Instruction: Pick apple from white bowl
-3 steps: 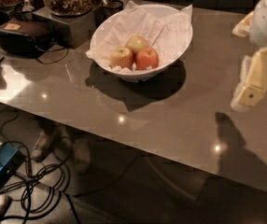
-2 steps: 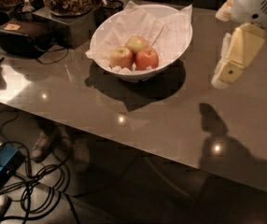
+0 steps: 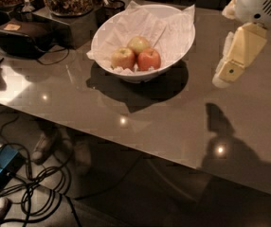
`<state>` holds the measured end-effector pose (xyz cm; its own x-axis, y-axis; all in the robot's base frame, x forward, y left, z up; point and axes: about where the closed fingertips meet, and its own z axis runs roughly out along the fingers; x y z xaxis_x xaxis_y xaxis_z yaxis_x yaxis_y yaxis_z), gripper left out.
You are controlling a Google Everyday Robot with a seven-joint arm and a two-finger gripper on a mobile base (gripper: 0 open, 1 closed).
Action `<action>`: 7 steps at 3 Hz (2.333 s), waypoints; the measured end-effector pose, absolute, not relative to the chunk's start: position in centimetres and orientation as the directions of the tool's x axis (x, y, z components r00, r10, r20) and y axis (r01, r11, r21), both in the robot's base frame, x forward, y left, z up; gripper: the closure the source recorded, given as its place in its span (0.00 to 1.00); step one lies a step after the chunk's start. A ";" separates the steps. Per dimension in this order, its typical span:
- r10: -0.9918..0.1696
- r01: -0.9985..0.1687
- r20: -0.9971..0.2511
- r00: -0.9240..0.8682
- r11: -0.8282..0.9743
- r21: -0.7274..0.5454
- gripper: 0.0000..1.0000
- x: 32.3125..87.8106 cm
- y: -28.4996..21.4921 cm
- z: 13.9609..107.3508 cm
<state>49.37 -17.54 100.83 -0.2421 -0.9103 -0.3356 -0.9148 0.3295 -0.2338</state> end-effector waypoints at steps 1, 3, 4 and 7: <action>-0.896 -0.904 -0.340 -0.285 0.369 -0.215 0.00 52.1 -15.6 100.6; -0.904 -0.912 -0.326 -0.277 0.354 -0.208 0.00 56.3 -11.6 100.2; -0.894 -0.906 -0.339 -0.293 0.372 -0.199 0.00 57.4 -11.4 99.3; -0.859 -0.909 -0.355 -0.368 0.412 -0.055 0.03 63.0 -7.9 96.0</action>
Offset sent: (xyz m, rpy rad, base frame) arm 0.1032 0.0858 -0.0162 -0.0507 0.1056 -0.0297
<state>62.98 -7.93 96.03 -0.3679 -0.8593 -0.3553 -0.9095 0.4121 -0.0551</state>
